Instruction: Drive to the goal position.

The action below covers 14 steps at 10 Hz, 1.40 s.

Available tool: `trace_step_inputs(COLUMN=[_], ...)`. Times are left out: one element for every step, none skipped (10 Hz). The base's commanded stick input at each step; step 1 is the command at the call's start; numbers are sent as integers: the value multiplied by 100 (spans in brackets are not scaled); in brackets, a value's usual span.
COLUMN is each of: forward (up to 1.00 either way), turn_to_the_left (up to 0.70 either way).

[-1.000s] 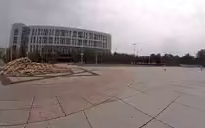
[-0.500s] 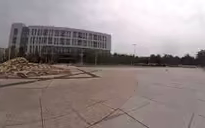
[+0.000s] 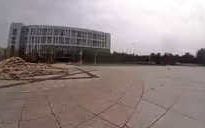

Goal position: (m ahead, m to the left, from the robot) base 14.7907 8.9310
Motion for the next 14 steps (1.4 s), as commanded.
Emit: trace_step_inputs(forward=[100, 100, 100, 100, 100, 100, 100, 100, 100, 100, 100, 100, 100, 100], turn_to_the_left=[0, 0, 17, 38, 11, 0, 0, 0, 0, 0, 0, 0, 0, 0])
